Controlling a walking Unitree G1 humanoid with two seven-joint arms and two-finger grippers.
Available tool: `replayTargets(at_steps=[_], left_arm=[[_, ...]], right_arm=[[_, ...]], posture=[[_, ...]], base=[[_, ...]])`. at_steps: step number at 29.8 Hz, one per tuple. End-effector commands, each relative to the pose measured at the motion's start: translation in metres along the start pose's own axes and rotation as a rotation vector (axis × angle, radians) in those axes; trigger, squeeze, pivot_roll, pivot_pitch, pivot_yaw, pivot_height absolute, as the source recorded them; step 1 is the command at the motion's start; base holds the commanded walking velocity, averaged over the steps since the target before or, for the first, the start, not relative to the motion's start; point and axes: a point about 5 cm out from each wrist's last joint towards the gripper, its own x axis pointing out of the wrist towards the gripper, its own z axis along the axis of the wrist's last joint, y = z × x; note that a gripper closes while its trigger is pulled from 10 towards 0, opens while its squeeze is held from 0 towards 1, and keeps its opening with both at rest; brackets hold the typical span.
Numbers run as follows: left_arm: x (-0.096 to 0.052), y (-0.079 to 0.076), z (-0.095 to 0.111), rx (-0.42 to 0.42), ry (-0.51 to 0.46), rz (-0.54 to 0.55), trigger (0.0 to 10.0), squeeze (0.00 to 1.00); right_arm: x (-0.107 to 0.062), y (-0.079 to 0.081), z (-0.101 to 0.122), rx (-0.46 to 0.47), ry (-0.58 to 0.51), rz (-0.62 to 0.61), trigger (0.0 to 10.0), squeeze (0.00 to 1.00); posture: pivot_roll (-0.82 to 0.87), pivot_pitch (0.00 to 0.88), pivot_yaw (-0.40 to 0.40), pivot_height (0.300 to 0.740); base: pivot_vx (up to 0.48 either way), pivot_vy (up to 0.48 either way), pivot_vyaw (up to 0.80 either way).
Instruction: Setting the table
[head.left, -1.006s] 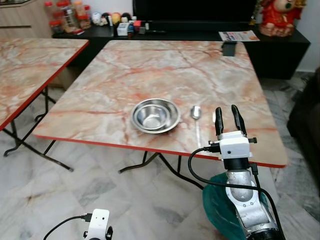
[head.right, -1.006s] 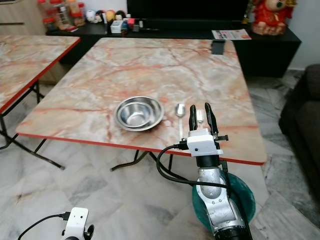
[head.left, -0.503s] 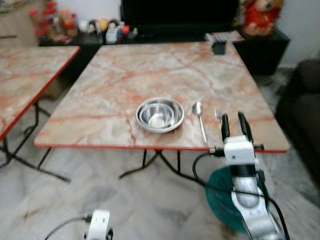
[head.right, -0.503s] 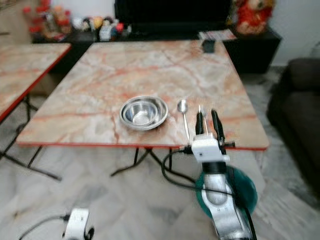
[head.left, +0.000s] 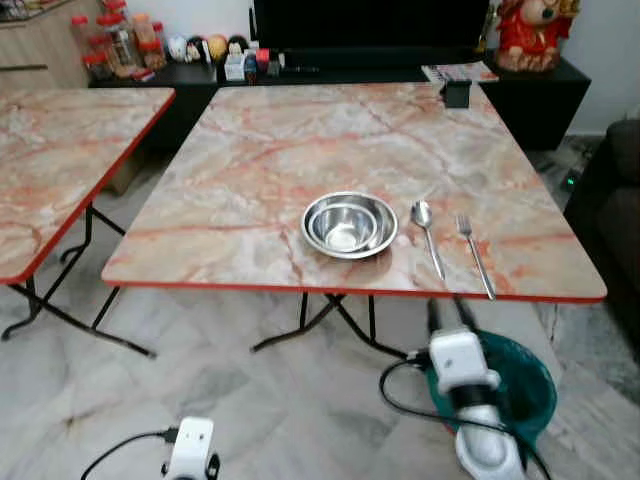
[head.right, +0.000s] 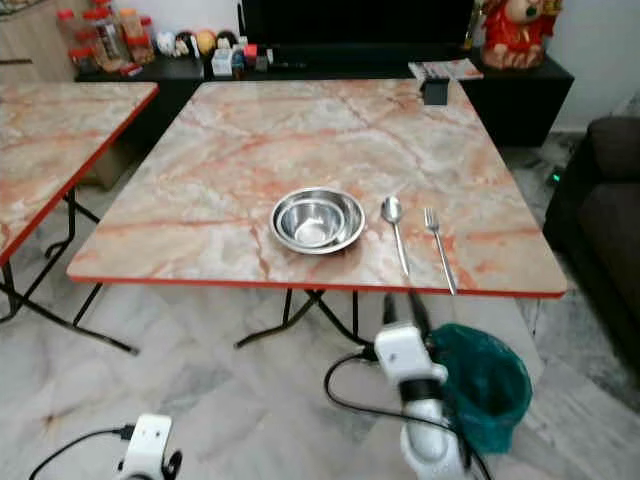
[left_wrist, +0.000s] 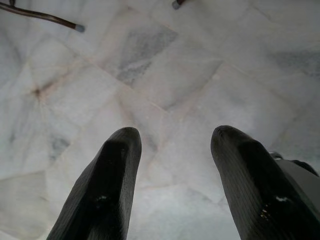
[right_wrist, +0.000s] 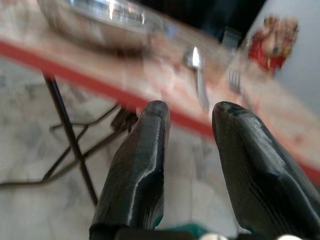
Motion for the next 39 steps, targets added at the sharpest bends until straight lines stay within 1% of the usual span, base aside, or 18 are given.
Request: replayTargets(at_steps=[1, 2, 3, 5, 8, 11, 13, 14, 15, 17, 21, 23, 24, 26, 28, 31, 33, 39], left_arm=[[0.0, 0.0, -0.002, 0.001, 0.012, -0.004, 10.0, 0.0], [0.0, 0.0, -0.002, 0.004, 0.012, -0.004, 10.0, 0.0], [0.0, 0.0, -0.002, 0.004, 0.012, -0.004, 10.0, 0.0], [-0.001, 0.001, -0.003, 0.007, 0.014, -0.006, 10.0, 0.0], [0.0, 0.001, -0.003, 0.009, 0.014, -0.007, 10.0, 0.0], [0.0, 0.0, -0.002, 0.011, 0.013, -0.01, 10.0, 0.0], [0.0, 0.0, -0.001, 0.012, 0.012, -0.011, 10.0, 0.0], [0.0, 0.001, -0.001, 0.014, 0.013, -0.012, 10.0, 0.0], [0.0, 0.001, -0.001, 0.014, 0.013, -0.012, 10.0, 0.0], [0.0, 0.001, -0.001, 0.018, 0.015, -0.015, 10.0, 0.0], [0.001, 0.002, 0.0, 0.02, 0.014, -0.014, 10.0, 0.0], [0.001, 0.003, 0.001, 0.021, 0.012, -0.013, 10.0, 0.0], [0.001, 0.003, 0.001, 0.021, 0.012, -0.013, 10.0, 0.0], [0.001, 0.003, 0.001, 0.021, 0.014, -0.012, 10.0, 0.0], [0.001, 0.004, 0.001, 0.02, 0.014, -0.01, 10.0, 0.0], [0.001, 0.004, 0.001, 0.024, 0.015, -0.011, 10.0, 0.0], [0.001, 0.005, 0.001, 0.025, 0.016, -0.011, 10.0, 0.0], [0.001, 0.005, 0.002, 0.029, 0.015, -0.011, 10.0, 0.0]], right_arm=[[-0.006, -0.001, -0.013, 0.012, 0.063, -0.005, 10.0, 0.0], [-0.017, 0.005, -0.031, 0.008, 0.149, 0.041, 10.0, 0.0], [-0.017, 0.005, -0.031, 0.008, 0.149, 0.041, 10.0, 0.0], [-0.028, 0.011, -0.05, 0.055, 0.263, 0.067, 10.0, 0.0], [-0.035, 0.013, -0.063, 0.071, 0.346, 0.08, 10.0, 0.0], [-0.048, 0.014, -0.081, 0.086, 0.481, 0.066, 10.0, 0.0], [-0.051, 0.015, -0.088, 0.145, 0.551, 0.046, 10.0, 0.0], [-0.054, 0.017, -0.093, 0.206, 0.607, 0.035, 10.0, 0.0], [-0.054, 0.017, -0.093, 0.206, 0.607, 0.035, 10.0, 0.0], [-0.058, 0.023, -0.098, 0.282, 0.683, 0.055, 10.0, 0.0], [-0.064, 0.025, -0.104, 0.276, 0.746, 0.066, 10.0, 0.0], [-0.071, 0.026, -0.11, 0.292, 0.824, 0.041, 10.0, 0.0], [-0.071, 0.026, -0.11, 0.292, 0.824, 0.041, 10.0, 0.0], [-0.077, 0.029, -0.114, 0.337, 0.883, 0.039, 10.0, 0.0], [-0.077, 0.032, -0.113, 0.356, 0.886, 0.055, 10.0, 0.0], [-0.077, 0.035, -0.113, 0.343, 0.891, 0.077, 10.0, 0.0], [-0.077, 0.036, -0.112, 0.356, 0.892, 0.068, 10.0, 0.0], [-0.068, 0.04, -0.107, 0.367, 0.876, 0.08, 10.0, 0.0]], posture=[[-0.02, 0.052, 0.084, 0.74], [-0.02, 0.052, 0.084, 0.74], [-0.02, 0.052, 0.084, 0.74], [-0.02, 0.049, 0.089, 0.74], [-0.02, 0.048, 0.092, 0.74], [-0.02, 0.046, 0.092, 0.74], [-0.02, 0.045, 0.101, 0.74], [-0.02, 0.045, 0.101, 0.74], [-0.02, 0.045, 0.101, 0.74], [-0.02, 0.039, 0.107, 0.74], [-0.01, 0.035, 0.107, 0.74], [-0.01, 0.03, 0.112, 0.74], [-0.01, 0.03, 0.112, 0.74], [0.0, 0.029, 0.113, 0.74], [0.0, 0.029, 0.116, 0.74], [0.0, 0.029, 0.119, 0.74], [0.0, 0.029, 0.119, 0.74], [0.0, 0.029, 0.125, 0.74]], base=[[0.0, 0.262, 0.0], [0.0, 0.262, 0.0], [0.0, 0.262, 0.0], [0.0, 0.262, 0.0], [0.0, 0.262, 0.0], [0.0, 0.264, 0.0], [0.0, 0.264, 0.0], [0.0, 0.266, 0.0], [0.0, 0.266, 0.0], [0.0, 0.266, 0.0], [0.0, 0.269, 0.0], [0.0, 0.259, 0.0], [0.0, 0.259, 0.0], [0.0, 0.264, 0.0], [0.0, 0.274, -0.75], [0.0, 0.273, -0.8], [0.0, 0.274, -0.76], [0.0, 0.274, 0.0]])
